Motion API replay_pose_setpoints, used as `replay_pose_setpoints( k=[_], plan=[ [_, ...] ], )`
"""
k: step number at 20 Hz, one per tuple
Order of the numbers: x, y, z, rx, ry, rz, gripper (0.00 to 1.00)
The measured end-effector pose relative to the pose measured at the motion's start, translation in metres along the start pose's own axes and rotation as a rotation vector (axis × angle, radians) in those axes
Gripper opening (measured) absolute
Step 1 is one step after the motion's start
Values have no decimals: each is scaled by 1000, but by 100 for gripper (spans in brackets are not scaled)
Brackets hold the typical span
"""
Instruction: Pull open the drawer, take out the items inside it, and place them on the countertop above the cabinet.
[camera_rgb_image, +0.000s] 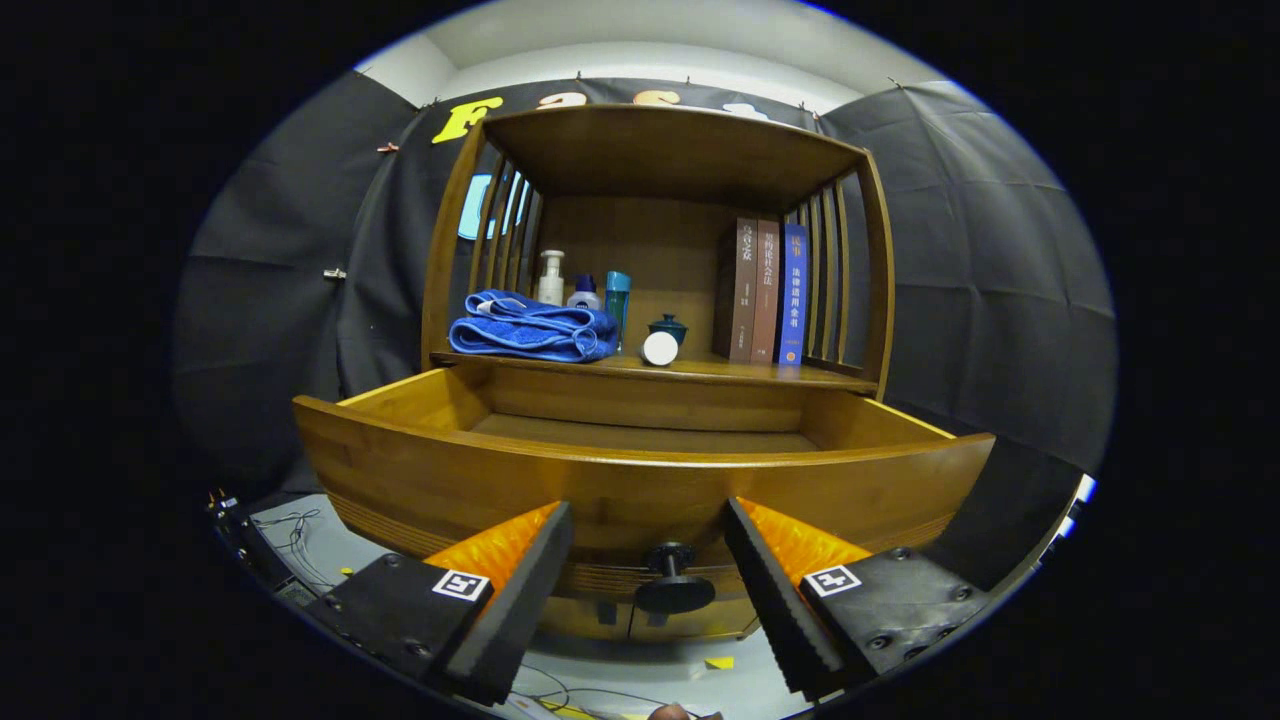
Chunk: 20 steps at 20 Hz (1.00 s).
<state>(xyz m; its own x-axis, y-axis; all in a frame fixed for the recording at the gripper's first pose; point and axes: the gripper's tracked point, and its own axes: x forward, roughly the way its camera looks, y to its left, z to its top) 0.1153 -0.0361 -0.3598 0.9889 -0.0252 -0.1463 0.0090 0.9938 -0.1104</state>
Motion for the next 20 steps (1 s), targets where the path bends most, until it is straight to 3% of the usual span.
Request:
replay_pose_setpoints(
  k=[20],
  plan=[
    [152,9,7,65,35,-28,99]
  ],
)
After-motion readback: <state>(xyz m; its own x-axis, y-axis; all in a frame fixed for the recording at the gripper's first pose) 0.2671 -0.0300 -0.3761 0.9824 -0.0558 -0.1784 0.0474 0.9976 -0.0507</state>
